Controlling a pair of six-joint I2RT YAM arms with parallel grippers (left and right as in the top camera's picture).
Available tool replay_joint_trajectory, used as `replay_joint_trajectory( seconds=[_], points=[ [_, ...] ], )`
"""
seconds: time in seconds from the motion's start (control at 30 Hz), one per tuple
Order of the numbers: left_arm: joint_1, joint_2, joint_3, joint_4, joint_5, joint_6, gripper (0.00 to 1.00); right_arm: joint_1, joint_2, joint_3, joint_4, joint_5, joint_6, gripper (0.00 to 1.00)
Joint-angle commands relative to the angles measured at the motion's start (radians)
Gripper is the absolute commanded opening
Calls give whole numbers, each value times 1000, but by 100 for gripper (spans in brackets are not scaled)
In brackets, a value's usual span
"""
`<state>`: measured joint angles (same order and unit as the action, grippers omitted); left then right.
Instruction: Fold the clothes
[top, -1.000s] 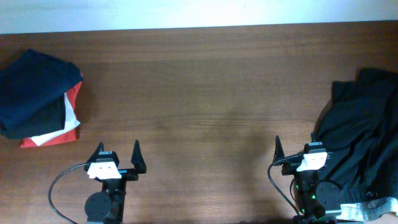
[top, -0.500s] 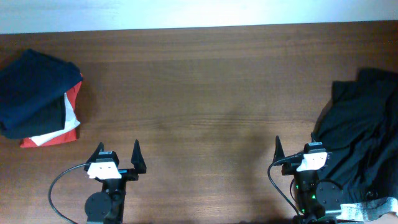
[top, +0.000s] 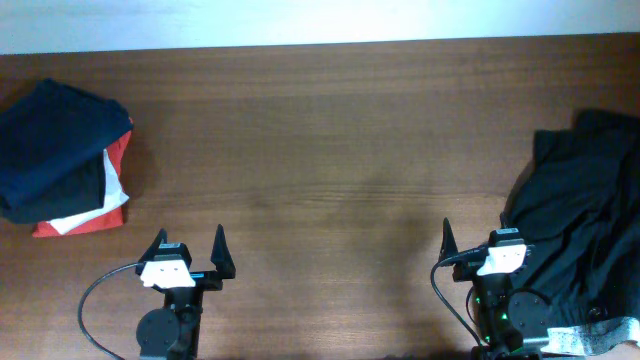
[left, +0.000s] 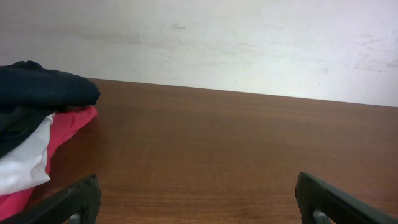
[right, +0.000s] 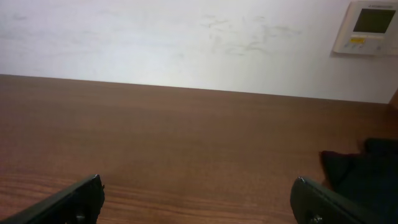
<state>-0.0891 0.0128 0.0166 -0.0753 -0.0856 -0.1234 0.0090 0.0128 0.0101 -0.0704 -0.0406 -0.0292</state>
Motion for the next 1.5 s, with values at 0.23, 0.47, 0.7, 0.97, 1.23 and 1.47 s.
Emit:
replay_joint_trajectory(
  seconds=[0.23,0.47,0.7,0.97,1.23,1.47],
  points=[
    [5,261,251,-129,11,16,99,-3,215,305,-250,8,124,99],
    [5,702,652,-409,39,16,99,-3,840,845,-727,-50,124,99],
    [5,756,678,-412,124,16,99,-5,1267,844,-961,319,671,99],
    [5,756,677,-413,124,16,95,-219,1403,723,-891,385,739,100],
    [5,756,677,-412,124,16,62,-188,1403,628,-628,-458,156,4],
    [5,847,677,-334,161,16,70,399,1403,630,230,-544,566,5]
  ],
)
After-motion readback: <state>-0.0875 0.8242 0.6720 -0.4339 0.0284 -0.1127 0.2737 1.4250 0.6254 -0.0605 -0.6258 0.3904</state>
